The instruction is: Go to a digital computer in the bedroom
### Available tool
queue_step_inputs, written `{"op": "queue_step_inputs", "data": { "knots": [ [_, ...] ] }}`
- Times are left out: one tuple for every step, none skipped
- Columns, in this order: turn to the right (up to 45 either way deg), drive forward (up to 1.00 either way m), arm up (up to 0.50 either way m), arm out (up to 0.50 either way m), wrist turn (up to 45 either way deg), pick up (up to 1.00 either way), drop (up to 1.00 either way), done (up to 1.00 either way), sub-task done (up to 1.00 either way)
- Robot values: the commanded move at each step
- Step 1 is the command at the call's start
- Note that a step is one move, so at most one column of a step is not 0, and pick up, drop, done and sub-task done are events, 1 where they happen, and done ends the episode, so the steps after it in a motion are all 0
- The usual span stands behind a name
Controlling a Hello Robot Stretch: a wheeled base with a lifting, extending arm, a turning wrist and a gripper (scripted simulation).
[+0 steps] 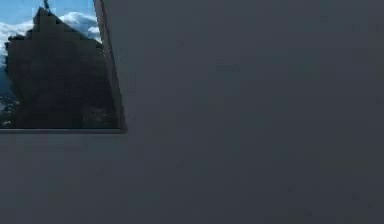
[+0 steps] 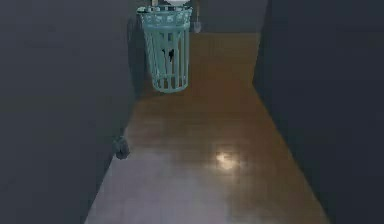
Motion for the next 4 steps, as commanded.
{"op": "queue_step_inputs", "data": {
  "knots": [
    [45.0,0.00,0.00,0.00,0.0,0.00,0.00,0.00,0.00],
    [45.0,0.00,0.00,0.00,0.0,0.00,0.00,0.00,0.00],
    [9.0,0.00,0.00,0.00,0.0,0.00,0.00,0.00,0.00],
    [3.0,0.00,0.00,0.00,0.0,0.00,0.00,0.00,0.00]
  ]
}}
